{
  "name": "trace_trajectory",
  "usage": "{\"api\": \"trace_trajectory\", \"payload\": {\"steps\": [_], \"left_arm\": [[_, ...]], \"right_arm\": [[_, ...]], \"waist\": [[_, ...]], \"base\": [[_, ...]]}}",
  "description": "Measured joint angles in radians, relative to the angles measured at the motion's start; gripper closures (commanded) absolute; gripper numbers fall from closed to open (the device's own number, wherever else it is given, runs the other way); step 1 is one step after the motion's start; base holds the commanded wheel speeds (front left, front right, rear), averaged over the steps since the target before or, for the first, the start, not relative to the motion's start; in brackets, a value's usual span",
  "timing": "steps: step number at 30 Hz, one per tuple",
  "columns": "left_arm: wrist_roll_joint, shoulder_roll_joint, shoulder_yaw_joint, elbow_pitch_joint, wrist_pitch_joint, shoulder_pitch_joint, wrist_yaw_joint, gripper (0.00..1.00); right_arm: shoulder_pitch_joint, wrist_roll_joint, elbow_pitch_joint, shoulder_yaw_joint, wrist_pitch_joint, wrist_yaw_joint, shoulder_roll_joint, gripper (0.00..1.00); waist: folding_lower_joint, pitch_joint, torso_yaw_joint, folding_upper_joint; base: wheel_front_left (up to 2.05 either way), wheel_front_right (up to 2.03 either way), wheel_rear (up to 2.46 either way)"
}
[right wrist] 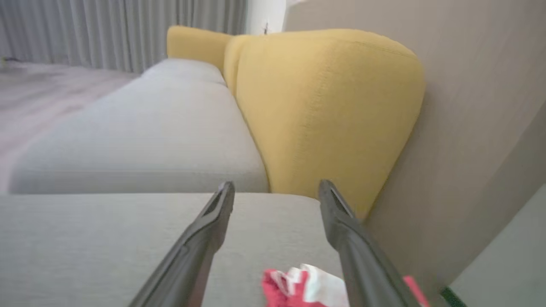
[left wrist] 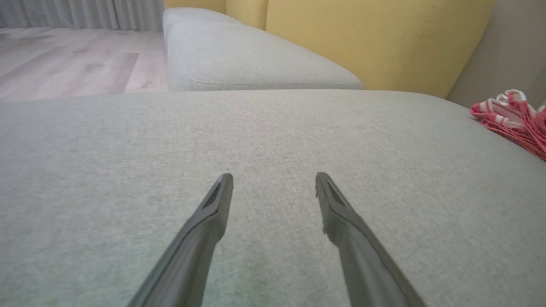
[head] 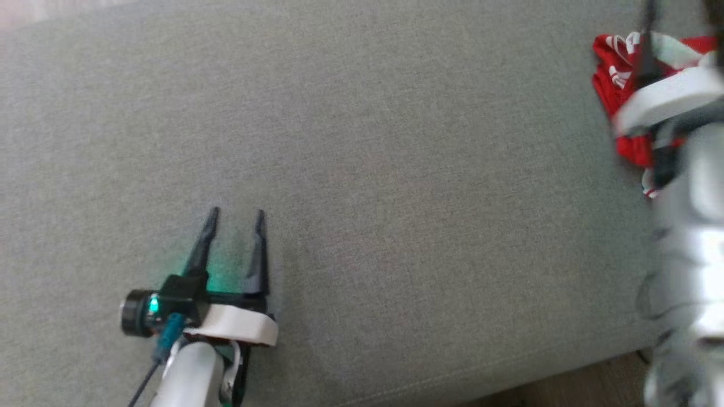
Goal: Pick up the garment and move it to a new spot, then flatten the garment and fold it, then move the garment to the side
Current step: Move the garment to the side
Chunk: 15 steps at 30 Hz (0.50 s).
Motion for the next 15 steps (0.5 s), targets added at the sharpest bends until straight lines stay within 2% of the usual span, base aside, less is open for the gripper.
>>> {"api": "trace_trajectory", "payload": {"steps": [2, 4, 7, 11, 15], "left_arm": [[0.0, 0.0, 0.025, -0.006, 0.0, 0.001, 0.01, 0.0], [0.0, 0.0, 0.049, -0.01, 0.0, 0.002, 0.024, 0.0], [-0.007, 0.0, 0.081, -0.018, 0.0, 0.008, 0.043, 0.0], [-0.021, -0.001, 0.121, -0.023, -0.001, 0.031, 0.06, 0.0], [-0.021, -0.001, 0.147, -0.019, -0.001, 0.055, 0.068, 0.0]], "right_arm": [[0.064, 0.045, -0.095, 0.021, 0.0, 0.0, 0.068, 0.0], [0.146, 0.089, -0.163, 0.056, -0.001, 0.0, 0.1, 0.0], [0.281, 0.156, -0.229, 0.094, -0.002, 0.0, 0.108, 0.0], [0.416, 0.309, -0.268, 0.192, -0.002, 0.0, 0.11, 0.0], [0.477, 0.347, -0.294, 0.233, -0.002, 0.0, 0.114, 0.0]], "waist": [[0.0, -0.011, 0.004, 0.0], [0.0, -0.023, 0.011, 0.0], [0.0, -0.044, 0.028, 0.0], [-0.0001, -0.072, 0.057, 0.0], [-0.0001, -0.099, 0.087, 0.0]], "base": [[0.0, 0.0, 0.0], [0.0, 0.0, 0.0], [0.0, 0.0, 0.0], [0.0, 0.0, 0.0], [0.0, 0.0, 0.0]]}}
